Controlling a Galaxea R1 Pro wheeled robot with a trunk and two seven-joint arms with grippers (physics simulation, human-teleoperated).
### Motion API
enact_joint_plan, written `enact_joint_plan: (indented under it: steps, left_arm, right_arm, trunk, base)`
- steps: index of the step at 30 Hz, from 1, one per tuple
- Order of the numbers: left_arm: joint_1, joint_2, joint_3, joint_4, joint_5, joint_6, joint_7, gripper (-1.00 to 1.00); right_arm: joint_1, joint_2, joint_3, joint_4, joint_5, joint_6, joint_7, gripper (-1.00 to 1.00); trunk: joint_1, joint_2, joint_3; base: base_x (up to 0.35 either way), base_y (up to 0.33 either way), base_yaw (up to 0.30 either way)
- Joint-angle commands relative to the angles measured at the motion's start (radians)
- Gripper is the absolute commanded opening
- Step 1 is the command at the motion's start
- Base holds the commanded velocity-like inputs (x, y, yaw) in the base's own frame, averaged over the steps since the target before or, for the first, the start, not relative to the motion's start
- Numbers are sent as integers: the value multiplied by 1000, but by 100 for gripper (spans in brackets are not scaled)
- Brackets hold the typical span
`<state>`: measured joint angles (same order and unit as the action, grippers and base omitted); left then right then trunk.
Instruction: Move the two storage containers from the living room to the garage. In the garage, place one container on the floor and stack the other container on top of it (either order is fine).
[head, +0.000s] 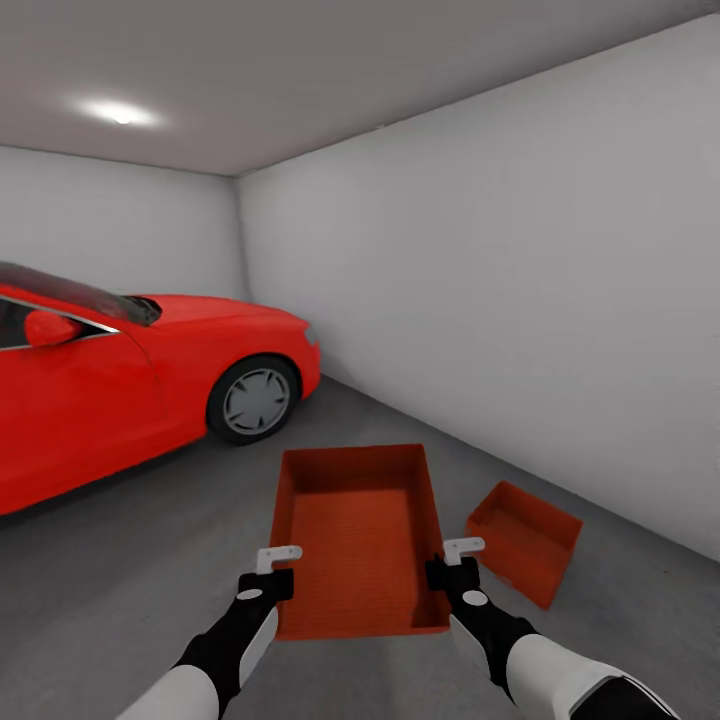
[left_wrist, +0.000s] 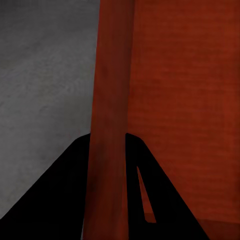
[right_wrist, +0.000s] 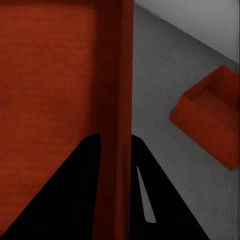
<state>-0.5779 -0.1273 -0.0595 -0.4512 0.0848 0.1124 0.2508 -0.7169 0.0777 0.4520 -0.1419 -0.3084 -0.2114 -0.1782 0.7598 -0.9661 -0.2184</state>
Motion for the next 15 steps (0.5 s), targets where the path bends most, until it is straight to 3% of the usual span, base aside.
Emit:
enact_joint_plan:
  steps: [1,15]
  left_arm:
    - [0,23,28,-6,-14,-11,62,-100]
    - [0,23,28,-6,-14,-11,62,-100]
  right_arm:
    - [-1,1,-42,0,-43,1,1,-100]
    - [-1,1,-42,0,-43,1,0,-100]
  trunk:
    - [1,-1,-1]
    - [1,-1,-1]
  base:
    - [321,78,-287]
    - [321,78,-287]
